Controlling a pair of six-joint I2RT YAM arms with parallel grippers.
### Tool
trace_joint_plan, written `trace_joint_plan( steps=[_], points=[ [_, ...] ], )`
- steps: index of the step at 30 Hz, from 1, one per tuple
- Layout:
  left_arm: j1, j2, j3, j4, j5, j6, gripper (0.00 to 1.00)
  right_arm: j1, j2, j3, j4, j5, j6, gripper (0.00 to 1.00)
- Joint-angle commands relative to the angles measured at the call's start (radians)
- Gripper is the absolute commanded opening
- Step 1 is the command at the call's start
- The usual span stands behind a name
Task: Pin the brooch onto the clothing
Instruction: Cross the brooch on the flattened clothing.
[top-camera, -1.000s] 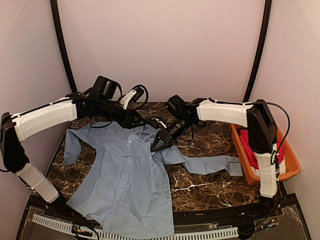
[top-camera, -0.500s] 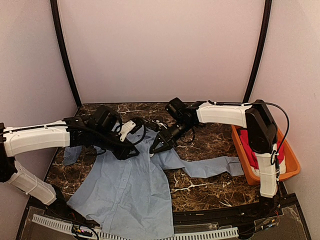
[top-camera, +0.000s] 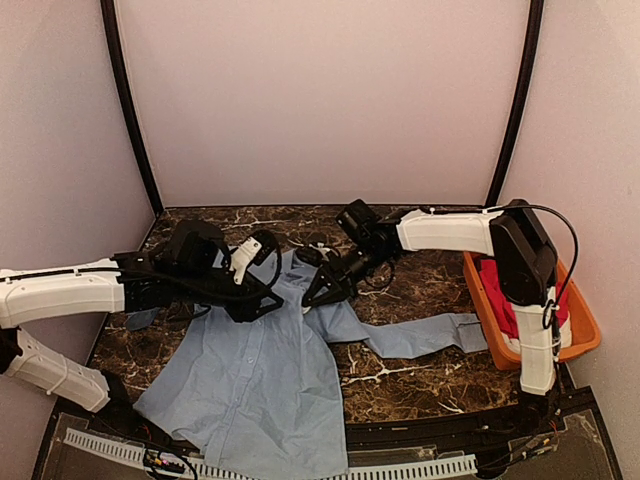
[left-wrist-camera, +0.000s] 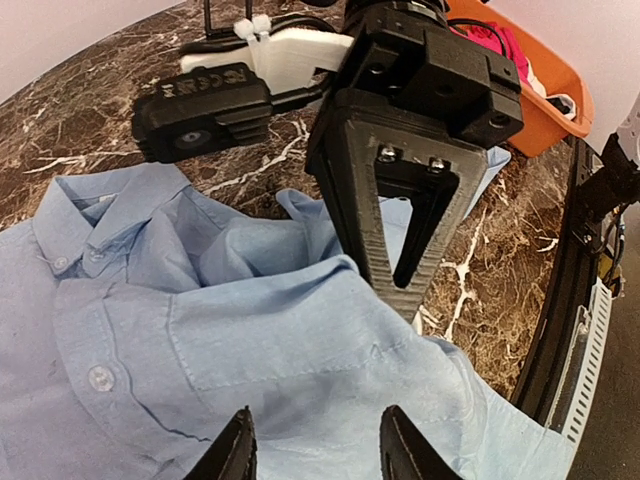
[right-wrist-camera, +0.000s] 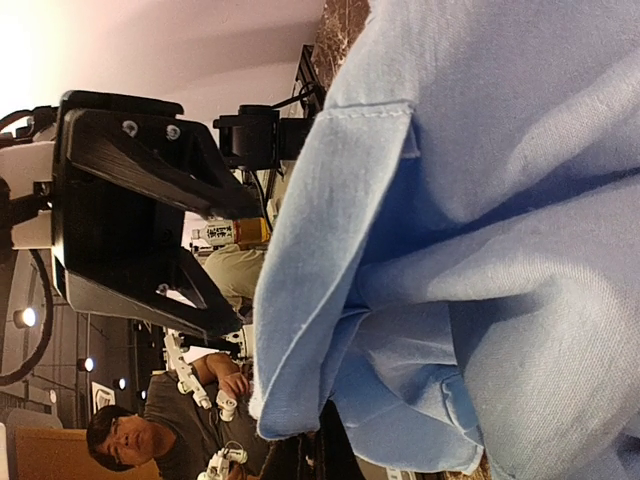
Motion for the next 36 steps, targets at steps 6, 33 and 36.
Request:
trace_joint_plan(
  steps=[6,33,36],
  points=[
    [-0.117,-0.028,-0.113,0.156,-0.125,-0.069,0.48,-0.015,-0.078,-0.030,0.175,-0.060,0.141,0.00],
    [-0.302,0.082,-0.032,0.199,-0.511,-0.131,0.44,-0.025,-0.113,-0.073,0.271,-0.038,0.225,0.00],
    [-0.302,0.076,-0.045,0.182,-0.523,-0.140,0.33,-0.025,-0.119,-0.077,0.281,-0.041,0.231,0.00]
  ],
)
